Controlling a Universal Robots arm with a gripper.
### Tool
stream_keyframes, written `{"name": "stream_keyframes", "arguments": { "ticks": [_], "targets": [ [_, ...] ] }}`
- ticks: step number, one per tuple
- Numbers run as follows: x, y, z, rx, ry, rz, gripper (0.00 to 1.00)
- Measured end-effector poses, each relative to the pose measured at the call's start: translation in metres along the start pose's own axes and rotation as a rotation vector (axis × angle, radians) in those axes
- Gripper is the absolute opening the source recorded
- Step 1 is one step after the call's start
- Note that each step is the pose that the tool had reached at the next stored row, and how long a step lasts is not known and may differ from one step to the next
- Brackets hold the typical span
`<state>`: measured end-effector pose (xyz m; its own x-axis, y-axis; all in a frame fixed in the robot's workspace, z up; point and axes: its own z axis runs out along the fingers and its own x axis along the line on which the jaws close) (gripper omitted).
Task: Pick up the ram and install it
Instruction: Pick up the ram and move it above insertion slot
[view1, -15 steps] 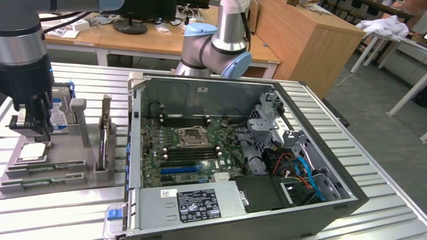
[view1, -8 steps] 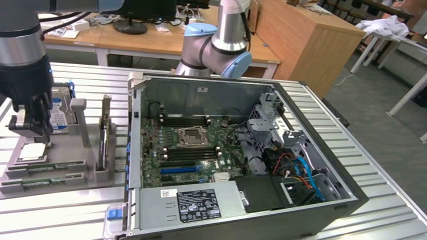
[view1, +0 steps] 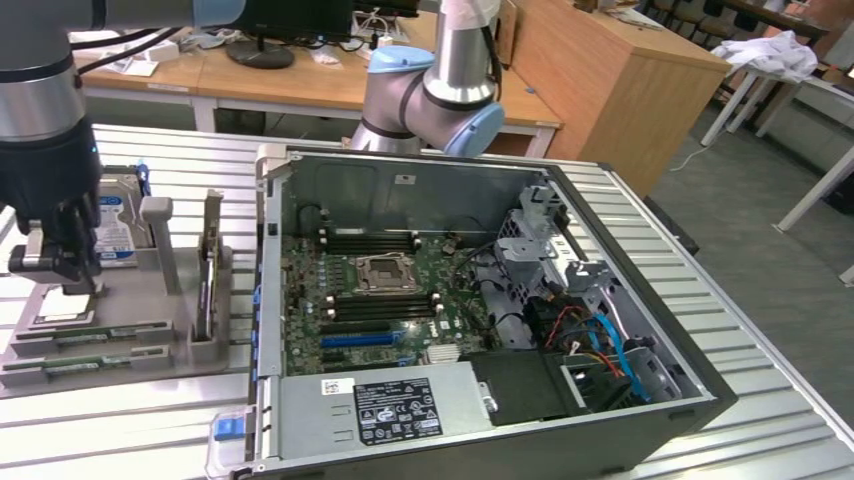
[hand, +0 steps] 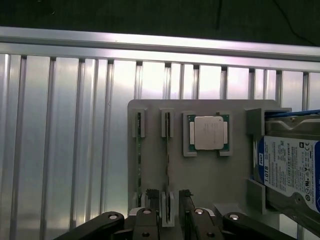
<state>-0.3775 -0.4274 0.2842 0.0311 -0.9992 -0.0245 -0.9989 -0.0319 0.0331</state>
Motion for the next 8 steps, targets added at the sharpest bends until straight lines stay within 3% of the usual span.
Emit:
{"name": "stream_keyframes", "arguments": {
  "ticks": [8],
  "targets": [
    [0.0058, 0.0005, -0.0002, -0.0001, 0.0000, 0.000, 0.30]
  ]
}}
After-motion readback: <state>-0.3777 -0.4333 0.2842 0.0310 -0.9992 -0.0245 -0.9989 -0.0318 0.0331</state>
